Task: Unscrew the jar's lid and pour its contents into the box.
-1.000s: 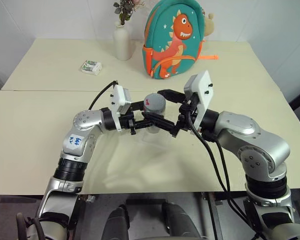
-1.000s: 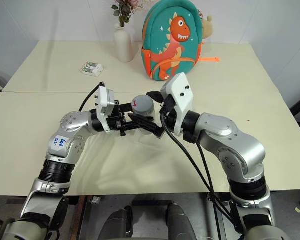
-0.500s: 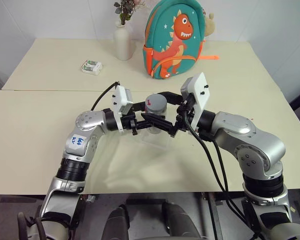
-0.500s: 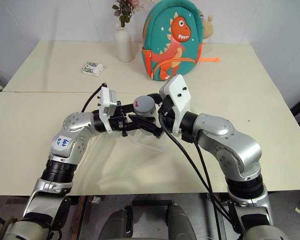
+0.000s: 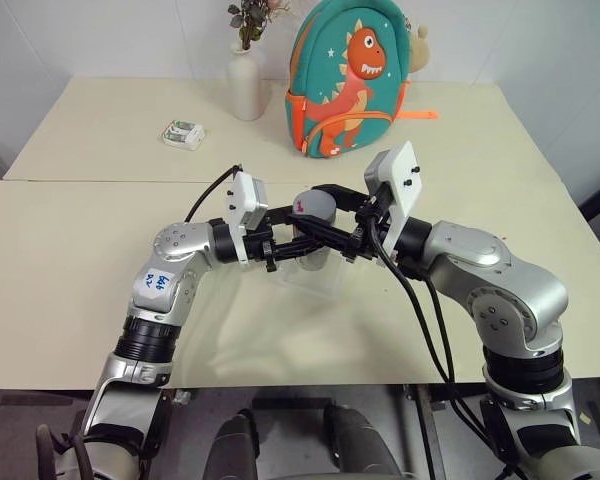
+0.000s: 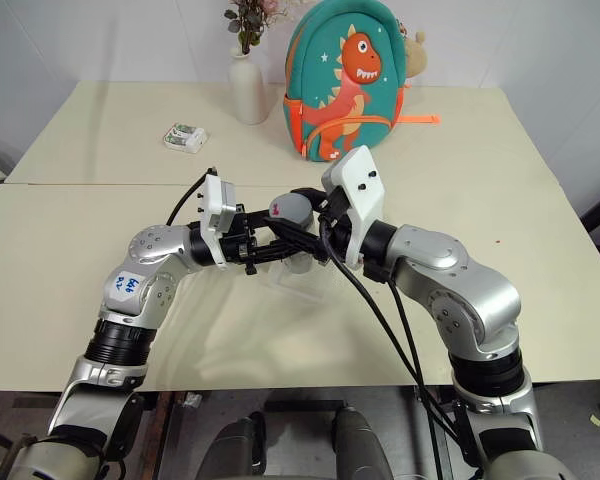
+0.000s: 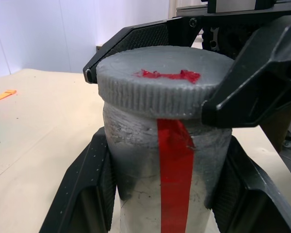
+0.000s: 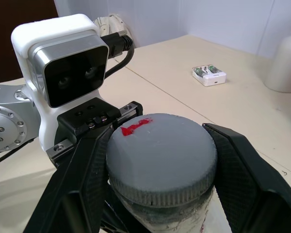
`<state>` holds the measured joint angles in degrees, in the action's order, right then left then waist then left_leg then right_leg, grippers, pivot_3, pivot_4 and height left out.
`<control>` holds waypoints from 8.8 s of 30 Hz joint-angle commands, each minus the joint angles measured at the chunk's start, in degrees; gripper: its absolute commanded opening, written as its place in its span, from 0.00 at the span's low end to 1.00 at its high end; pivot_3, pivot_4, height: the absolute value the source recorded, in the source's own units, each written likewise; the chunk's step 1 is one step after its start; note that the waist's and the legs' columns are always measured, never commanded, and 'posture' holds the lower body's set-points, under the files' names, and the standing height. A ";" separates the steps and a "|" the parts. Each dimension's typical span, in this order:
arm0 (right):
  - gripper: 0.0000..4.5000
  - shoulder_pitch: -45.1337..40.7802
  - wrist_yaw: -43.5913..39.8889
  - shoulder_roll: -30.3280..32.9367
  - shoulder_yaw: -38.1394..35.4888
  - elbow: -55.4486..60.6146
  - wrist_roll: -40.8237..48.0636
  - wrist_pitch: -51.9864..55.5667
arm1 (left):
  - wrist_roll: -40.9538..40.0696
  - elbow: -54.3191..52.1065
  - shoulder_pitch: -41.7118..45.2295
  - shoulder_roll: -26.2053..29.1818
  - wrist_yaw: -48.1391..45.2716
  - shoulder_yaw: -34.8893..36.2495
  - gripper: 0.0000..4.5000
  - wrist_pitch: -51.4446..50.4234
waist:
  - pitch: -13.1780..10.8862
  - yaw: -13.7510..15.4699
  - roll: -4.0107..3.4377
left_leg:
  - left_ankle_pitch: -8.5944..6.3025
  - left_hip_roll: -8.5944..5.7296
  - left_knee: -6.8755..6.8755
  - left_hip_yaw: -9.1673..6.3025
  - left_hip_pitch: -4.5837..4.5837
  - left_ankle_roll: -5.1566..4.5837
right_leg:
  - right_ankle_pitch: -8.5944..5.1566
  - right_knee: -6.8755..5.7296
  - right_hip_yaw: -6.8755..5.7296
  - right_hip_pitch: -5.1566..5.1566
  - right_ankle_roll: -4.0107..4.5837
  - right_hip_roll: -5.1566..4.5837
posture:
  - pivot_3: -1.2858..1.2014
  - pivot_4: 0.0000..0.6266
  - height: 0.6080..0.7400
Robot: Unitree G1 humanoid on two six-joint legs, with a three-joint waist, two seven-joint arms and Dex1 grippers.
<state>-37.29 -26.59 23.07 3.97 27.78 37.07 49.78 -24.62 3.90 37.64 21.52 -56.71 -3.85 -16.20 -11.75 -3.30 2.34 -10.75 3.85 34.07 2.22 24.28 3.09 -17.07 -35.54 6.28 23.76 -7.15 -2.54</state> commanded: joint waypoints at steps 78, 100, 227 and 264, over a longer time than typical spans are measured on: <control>1.00 -5.85 -19.33 14.98 -6.88 -13.11 5.53 -1.37 | -5.50 2.44 2.95 0.79 -15.22 2.69 0.46 2.55 | 0.00 0.00 0.00 | -0.14 0.00 0.07 -0.01 0.07 -0.08 | -0.01 -0.08 -0.02 0.08 -0.25 0.00 | 0.52 0.24 1.00; 1.00 -9.82 -14.96 6.73 -6.00 -8.57 12.27 4.06 | -4.83 2.67 3.67 0.71 -14.39 2.80 0.46 1.64 | 0.00 0.00 0.00 | -0.15 0.00 0.07 -0.02 0.08 -0.10 | 0.05 -0.11 -0.02 0.09 -0.36 0.01 | 0.52 0.24 1.00; 1.00 -8.41 -20.02 11.75 -4.63 -9.64 7.45 2.31 | -4.84 1.77 2.72 0.37 -13.43 2.65 0.46 1.57 | 0.00 0.04 0.00 | -0.15 0.00 0.11 -0.01 0.13 -0.10 | 0.04 -0.20 -0.01 0.17 -0.36 0.02 | 0.52 0.24 1.00; 1.00 -11.79 -20.97 6.66 -0.73 -9.82 8.65 1.92 | -4.69 1.73 2.72 0.34 -13.42 2.58 0.46 1.46 | 0.00 0.06 0.00 | -0.15 0.00 0.14 -0.01 0.13 -0.10 | 0.05 -0.22 -0.01 0.17 -0.36 0.02 | 0.52 0.24 1.00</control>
<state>-48.13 -47.59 29.88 3.83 17.50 45.67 52.58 -28.64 7.56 39.93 21.72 -70.13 -1.60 -15.30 -11.75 -3.24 2.33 -10.89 3.85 34.21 2.21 24.41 2.99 -17.03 -35.77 6.26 23.93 -7.51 -2.53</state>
